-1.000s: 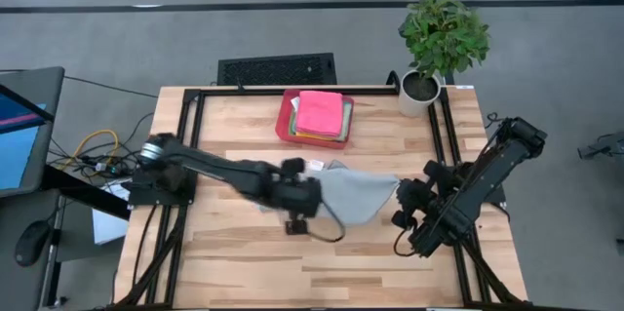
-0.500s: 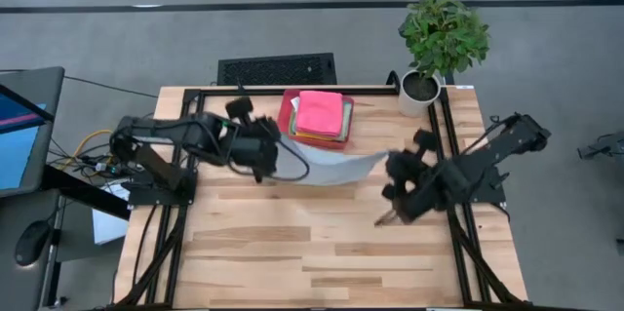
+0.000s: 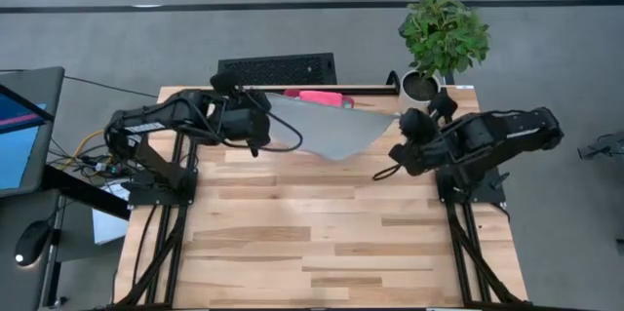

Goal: Fold microfiber towels
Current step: Fold the gray microfiber cloth

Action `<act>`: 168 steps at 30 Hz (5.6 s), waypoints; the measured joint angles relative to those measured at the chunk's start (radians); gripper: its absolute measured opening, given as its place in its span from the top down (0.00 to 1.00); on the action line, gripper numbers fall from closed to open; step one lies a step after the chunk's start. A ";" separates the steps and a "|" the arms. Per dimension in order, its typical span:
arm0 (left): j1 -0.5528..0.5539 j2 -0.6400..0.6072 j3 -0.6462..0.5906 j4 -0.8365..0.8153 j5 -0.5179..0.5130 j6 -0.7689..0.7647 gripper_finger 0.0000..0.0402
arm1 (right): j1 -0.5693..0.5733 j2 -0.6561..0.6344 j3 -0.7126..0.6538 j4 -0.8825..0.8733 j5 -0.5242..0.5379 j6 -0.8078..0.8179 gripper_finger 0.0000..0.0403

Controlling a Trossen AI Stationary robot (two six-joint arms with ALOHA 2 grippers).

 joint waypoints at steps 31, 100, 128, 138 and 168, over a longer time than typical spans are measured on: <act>-0.817 0.014 -0.724 0.654 0.478 -0.943 1.00 | 0.758 0.622 -0.047 0.405 -0.277 0.698 0.96; -0.824 -0.191 -1.178 0.989 0.466 -0.992 1.00 | 0.606 0.663 -0.018 0.187 -0.247 0.580 0.96; -0.742 -0.191 -1.177 0.823 0.444 -1.009 1.00 | 0.396 0.644 -0.234 0.414 -0.397 0.291 0.96; -0.739 -0.192 -1.170 0.828 0.420 -0.987 1.00 | 0.463 0.644 -0.140 0.264 -0.397 0.400 0.96; -0.732 -0.048 -1.172 0.830 0.425 -1.036 0.97 | 0.427 0.645 -0.173 0.378 -0.395 0.399 0.87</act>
